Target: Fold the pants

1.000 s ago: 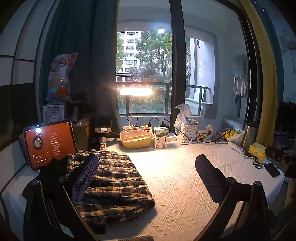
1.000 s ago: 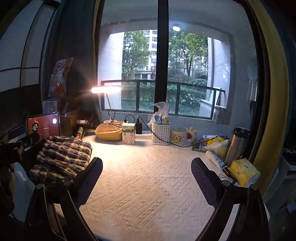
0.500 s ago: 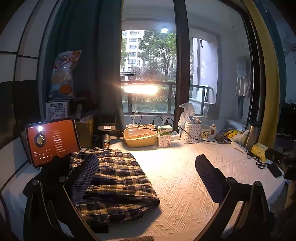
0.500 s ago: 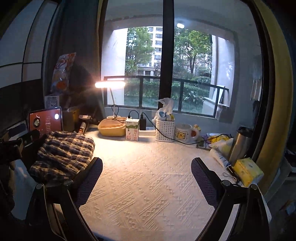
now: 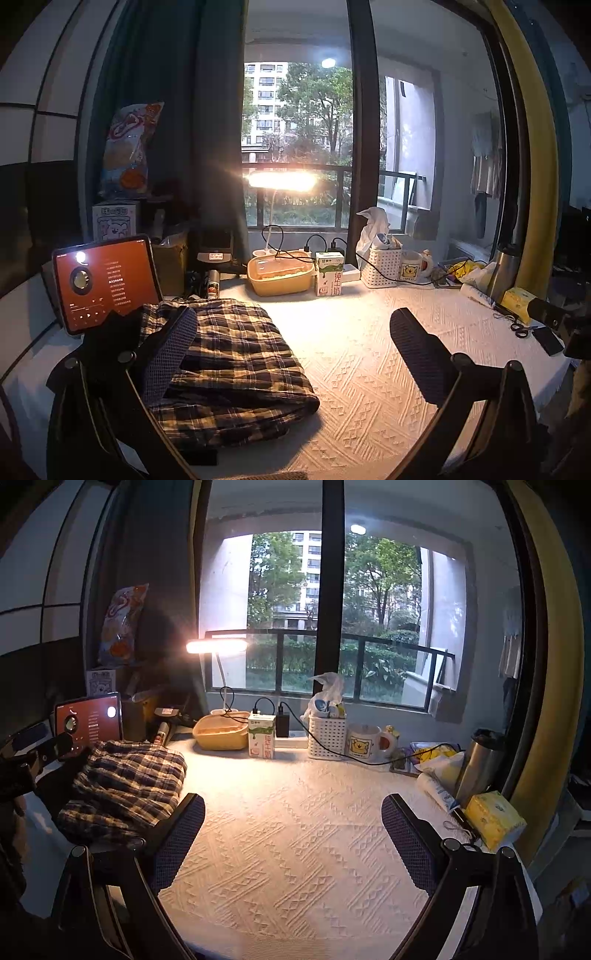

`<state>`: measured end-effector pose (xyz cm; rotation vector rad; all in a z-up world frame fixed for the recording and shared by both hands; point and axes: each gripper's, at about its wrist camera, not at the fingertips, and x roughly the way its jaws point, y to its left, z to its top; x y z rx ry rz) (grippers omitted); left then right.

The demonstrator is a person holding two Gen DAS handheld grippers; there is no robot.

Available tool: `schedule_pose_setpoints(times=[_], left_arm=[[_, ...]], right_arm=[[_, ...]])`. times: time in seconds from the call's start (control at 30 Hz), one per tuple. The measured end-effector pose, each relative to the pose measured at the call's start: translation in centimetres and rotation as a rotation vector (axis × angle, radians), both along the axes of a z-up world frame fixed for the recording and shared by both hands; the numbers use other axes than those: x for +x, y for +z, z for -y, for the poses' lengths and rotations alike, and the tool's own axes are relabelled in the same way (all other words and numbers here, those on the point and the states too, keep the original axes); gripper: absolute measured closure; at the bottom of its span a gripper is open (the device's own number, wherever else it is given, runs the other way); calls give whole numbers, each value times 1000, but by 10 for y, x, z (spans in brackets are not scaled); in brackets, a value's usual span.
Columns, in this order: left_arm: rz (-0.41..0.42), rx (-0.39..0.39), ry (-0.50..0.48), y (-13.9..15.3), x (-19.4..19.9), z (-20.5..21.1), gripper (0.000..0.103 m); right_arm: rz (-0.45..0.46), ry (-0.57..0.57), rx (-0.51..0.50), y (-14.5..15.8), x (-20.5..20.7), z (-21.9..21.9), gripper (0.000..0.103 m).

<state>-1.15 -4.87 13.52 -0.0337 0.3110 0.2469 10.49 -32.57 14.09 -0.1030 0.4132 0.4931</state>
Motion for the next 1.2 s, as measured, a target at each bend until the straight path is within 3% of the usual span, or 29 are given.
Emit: schedule_pose_setpoints(times=[1.2], left_arm=[[-5,9,1,0,5,1,0]], right_arm=[[1,2,8,2,-1,1,6]])
